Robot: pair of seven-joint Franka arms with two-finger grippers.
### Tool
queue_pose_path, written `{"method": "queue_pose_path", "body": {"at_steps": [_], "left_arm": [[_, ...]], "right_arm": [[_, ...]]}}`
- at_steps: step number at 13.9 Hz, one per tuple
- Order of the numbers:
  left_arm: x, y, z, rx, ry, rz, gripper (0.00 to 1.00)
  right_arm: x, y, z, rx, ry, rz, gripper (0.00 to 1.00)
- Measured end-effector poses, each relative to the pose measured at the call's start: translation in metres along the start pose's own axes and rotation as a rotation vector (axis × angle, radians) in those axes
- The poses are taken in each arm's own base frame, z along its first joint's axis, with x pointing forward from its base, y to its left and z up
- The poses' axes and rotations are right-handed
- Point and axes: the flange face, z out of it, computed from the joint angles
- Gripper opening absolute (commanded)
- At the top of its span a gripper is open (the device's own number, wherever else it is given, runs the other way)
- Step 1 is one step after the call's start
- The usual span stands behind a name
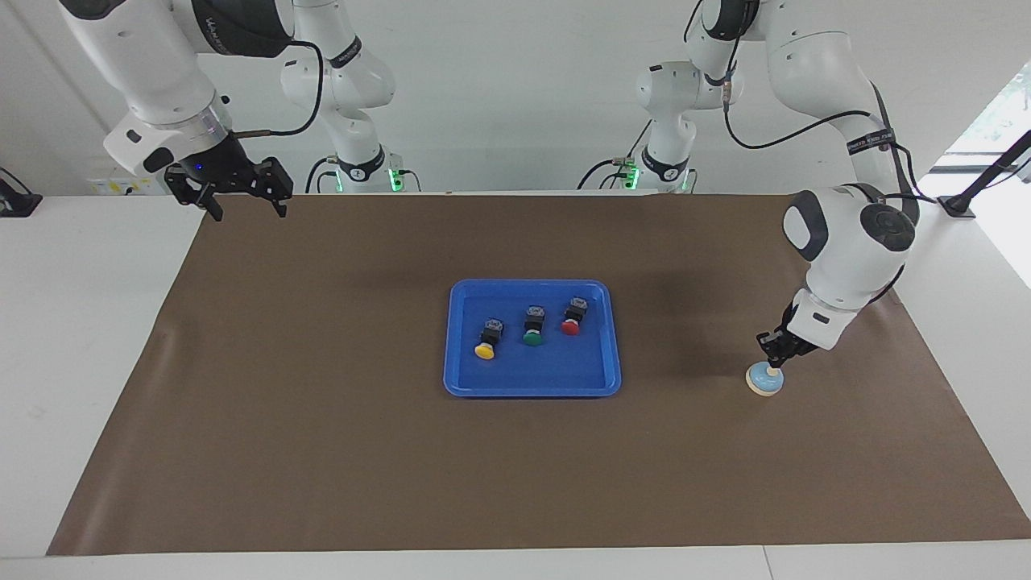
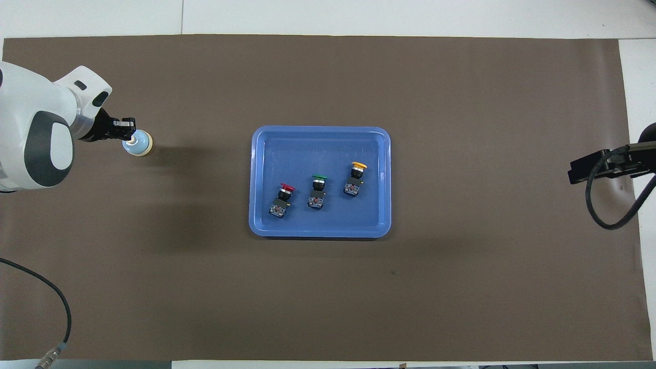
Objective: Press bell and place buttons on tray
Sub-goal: 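Lower the left gripper onto the silver bell and press it again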
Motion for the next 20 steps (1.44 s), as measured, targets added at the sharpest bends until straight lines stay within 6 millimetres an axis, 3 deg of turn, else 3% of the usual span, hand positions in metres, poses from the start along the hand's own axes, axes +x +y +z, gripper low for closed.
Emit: {"method": "queue_pose_path", "body": {"at_steps": [6, 9, 15, 18, 20], "left_arm": [[0.003, -0.022, 0.017, 0.003, -0.004, -0.033, 0.00], [0.004, -0.021, 0.027, 0.003, -0.004, -0.032, 0.00], [0.007, -0.020, 0.028, 0.002, 0.039, -0.031, 0.00], [0.009, -0.022, 0.021, 0.003, 0.018, -0.033, 0.00], [0.014, -0.022, -0.007, 0.004, -0.007, -0.035, 0.00]], "right_arm": [[0.000, 0.000, 0.000, 0.000, 0.000, 0.000, 1.00], [0.000, 0.000, 0.000, 0.000, 0.000, 0.000, 1.00], [0.000, 0.000, 0.000, 0.000, 0.000, 0.000, 1.00], [0.000, 0.000, 0.000, 0.000, 0.000, 0.000, 1.00], [0.000, 0.000, 0.000, 0.000, 0.000, 0.000, 1.00]]}}
